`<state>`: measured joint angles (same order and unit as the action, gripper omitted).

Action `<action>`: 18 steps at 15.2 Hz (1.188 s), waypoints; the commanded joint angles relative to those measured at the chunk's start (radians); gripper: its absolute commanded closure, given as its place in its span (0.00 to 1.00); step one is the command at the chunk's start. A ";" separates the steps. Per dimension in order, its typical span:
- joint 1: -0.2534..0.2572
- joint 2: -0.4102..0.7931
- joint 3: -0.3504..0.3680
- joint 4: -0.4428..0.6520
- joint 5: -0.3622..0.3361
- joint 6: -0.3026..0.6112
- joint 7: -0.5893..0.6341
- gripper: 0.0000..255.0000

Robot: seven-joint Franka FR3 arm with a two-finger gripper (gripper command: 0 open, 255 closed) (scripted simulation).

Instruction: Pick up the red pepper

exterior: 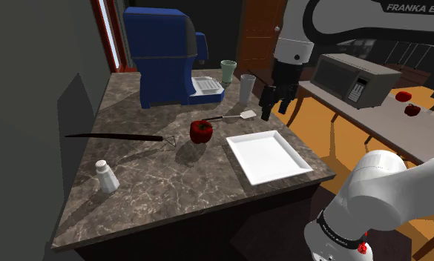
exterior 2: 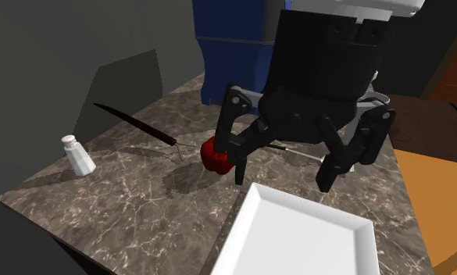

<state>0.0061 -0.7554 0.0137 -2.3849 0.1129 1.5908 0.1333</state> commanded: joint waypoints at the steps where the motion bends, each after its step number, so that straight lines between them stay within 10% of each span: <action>1: 0.000 0.000 0.000 0.000 0.000 0.000 0.000 0.00; 18: 0.071 0.683 0.034 0.370 -0.054 0.273 -0.209 0.00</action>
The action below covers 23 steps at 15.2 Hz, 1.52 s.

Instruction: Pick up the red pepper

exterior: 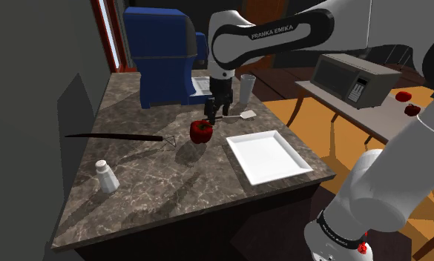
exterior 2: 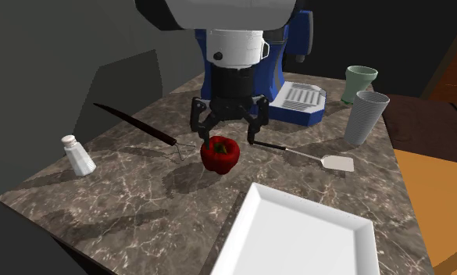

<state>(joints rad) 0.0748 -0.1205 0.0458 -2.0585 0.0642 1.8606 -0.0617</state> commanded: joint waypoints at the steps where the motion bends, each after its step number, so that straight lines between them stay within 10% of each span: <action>1: 0.005 0.087 0.005 0.075 -0.010 0.008 -0.022 0.00; 11: 0.006 0.113 0.006 0.002 -0.010 0.107 -0.026 0.00; 12: 0.006 0.114 0.006 0.003 -0.010 0.107 -0.027 1.00; 23: 0.006 0.105 0.006 0.020 -0.010 0.081 -0.025 1.00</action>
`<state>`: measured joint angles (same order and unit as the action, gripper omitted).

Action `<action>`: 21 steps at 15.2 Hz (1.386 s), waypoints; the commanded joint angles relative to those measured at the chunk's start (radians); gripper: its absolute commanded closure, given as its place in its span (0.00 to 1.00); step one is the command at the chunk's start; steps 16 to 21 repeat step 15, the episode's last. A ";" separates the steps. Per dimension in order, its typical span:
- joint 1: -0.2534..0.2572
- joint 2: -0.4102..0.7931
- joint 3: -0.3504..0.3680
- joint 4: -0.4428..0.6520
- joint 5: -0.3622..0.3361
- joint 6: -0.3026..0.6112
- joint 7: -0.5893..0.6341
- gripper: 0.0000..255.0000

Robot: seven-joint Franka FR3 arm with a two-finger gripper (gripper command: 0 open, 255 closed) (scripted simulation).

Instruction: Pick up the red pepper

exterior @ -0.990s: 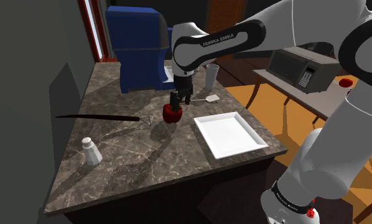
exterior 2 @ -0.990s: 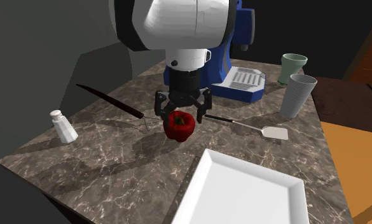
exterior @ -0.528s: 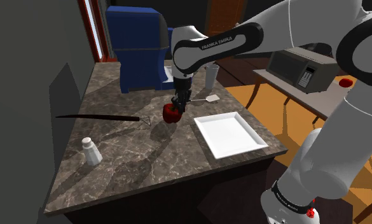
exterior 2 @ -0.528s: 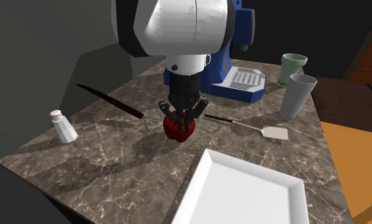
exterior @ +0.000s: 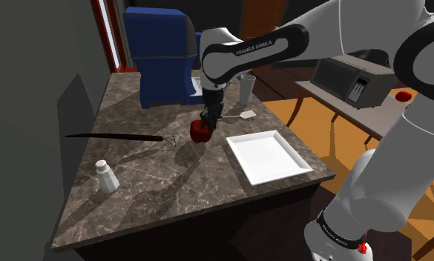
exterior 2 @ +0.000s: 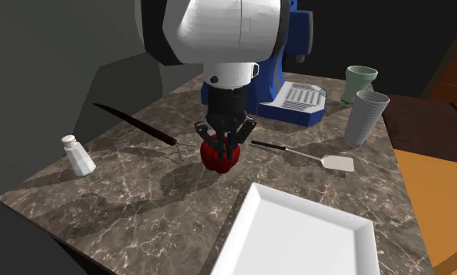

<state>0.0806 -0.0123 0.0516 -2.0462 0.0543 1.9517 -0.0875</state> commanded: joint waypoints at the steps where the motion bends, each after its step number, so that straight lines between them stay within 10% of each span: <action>1: 0.000 -0.007 0.000 0.017 0.000 -0.023 0.001 1.00; 21: -0.001 -0.036 -0.001 0.148 -0.001 -0.183 0.007 1.00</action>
